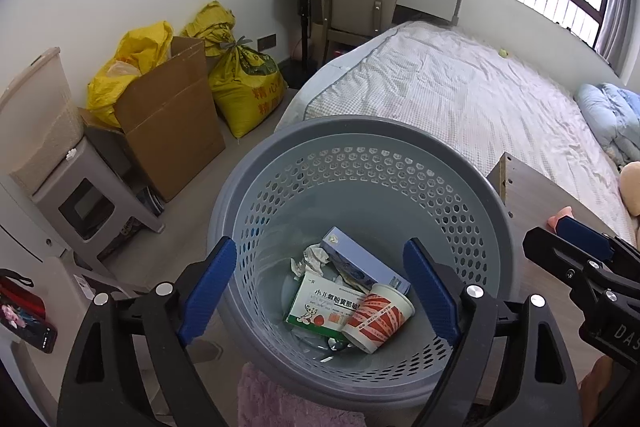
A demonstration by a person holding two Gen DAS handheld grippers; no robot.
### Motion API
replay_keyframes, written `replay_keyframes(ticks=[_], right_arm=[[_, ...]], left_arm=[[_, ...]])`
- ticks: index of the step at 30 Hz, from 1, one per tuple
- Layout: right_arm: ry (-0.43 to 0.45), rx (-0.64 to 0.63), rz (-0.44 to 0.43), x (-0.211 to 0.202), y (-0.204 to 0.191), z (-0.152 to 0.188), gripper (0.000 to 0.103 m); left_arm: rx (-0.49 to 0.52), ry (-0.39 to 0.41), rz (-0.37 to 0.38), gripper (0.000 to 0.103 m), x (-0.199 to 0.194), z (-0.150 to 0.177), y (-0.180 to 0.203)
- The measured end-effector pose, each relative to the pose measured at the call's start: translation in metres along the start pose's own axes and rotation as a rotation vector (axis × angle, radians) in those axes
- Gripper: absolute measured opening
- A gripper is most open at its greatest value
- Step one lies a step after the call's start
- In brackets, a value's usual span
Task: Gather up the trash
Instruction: 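Withdraw both grippers from the basket back toward the table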
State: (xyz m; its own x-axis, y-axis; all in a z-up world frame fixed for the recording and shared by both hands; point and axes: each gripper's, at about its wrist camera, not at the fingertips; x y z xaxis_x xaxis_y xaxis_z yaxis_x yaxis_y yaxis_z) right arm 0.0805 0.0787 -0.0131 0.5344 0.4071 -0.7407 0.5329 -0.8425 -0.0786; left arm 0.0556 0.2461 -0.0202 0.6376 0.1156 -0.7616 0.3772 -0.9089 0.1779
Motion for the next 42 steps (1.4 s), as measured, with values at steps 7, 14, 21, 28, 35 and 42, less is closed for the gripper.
replay_keyframes(ticks=[7, 14, 21, 28, 35, 42], right_arm=[[0.01, 0.018, 0.015, -0.011, 0.005, 0.006, 0.067], [0.022, 0.04, 0.032, -0.023, 0.013, 0.016, 0.067], [0.028, 0.07, 0.052, -0.035, 0.028, 0.028, 0.067], [0.034, 0.106, 0.08, -0.045, 0.046, 0.038, 0.067], [0.036, 0.142, 0.118, -0.057, 0.065, 0.052, 0.067], [0.028, 0.187, 0.155, -0.065, 0.086, 0.068, 0.067]], left_arm=[[0.01, 0.005, 0.005, 0.085, -0.007, 0.005, 0.004], [0.027, 0.015, 0.013, 0.089, -0.015, 0.009, 0.014], [0.05, 0.008, 0.029, 0.091, -0.018, 0.016, 0.028], [0.085, -0.005, 0.055, 0.092, -0.021, 0.027, 0.047], [0.115, -0.016, 0.077, 0.093, -0.021, 0.035, 0.066], [0.144, -0.025, 0.092, 0.093, -0.019, 0.042, 0.083]])
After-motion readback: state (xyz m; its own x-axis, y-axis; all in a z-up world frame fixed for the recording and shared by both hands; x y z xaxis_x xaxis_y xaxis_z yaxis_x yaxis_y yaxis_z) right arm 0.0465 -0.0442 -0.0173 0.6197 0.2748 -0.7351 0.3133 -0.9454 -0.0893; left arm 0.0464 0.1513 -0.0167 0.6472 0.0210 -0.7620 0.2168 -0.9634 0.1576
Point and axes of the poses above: each gripper's, at about its wrist camera, not at the fingertips, and x roughly the way its jaws point, y to its right, z to its underside, and after that the axes turned 12 degrees about -x, right-handed
